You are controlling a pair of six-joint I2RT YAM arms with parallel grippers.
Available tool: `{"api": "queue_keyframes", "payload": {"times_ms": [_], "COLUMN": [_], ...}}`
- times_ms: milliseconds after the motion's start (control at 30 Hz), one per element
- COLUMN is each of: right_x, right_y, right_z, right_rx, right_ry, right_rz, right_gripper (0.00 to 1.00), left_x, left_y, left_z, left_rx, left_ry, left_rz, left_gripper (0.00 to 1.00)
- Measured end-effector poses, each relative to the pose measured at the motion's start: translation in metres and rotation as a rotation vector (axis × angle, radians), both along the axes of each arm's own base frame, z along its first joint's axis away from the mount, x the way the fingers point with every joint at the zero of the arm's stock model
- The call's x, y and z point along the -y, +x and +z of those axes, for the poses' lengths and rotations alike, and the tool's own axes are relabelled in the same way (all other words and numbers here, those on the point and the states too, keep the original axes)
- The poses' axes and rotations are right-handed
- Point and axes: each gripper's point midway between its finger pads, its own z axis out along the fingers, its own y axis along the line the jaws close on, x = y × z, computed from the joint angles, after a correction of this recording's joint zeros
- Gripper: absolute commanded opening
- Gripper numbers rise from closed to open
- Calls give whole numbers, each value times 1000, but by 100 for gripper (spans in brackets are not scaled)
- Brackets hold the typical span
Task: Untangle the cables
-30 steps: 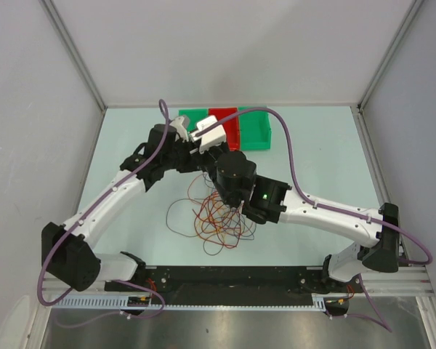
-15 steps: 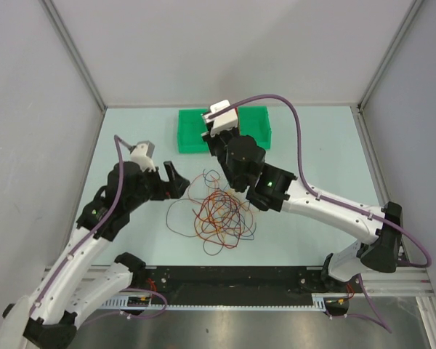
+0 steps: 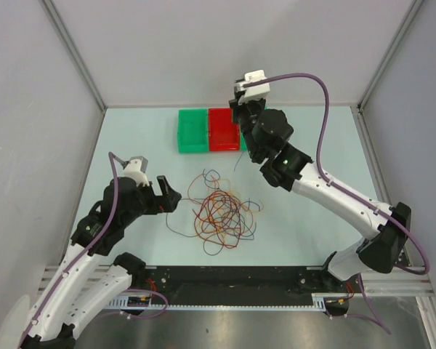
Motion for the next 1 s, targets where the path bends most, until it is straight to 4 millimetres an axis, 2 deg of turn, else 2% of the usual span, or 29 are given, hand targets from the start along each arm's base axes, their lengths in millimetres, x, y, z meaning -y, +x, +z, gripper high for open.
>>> {"api": "queue_keyframes", "payload": {"times_ms": [133,233,833,1000], "right_x": [11,15,26,25], "right_y": [17,30,127,159], "right_z": [16,19,17,4], "right_rx": [65,105,258,278], "right_ry": [9,-9,-114,-135], "right_rz": [-24,-36,-80,-65], "right_gripper": [0,0,0,0], "left_x": [0,0,-7,-14], "left_y": [1,1,5,10], "left_z": [-5,-6,-4,-3], "left_rx": [-13,-15,-3,4], "left_ry": [7,8,11,7], "left_rz": [1,2,41,74], "left_gripper": [100,100,99,99]}}
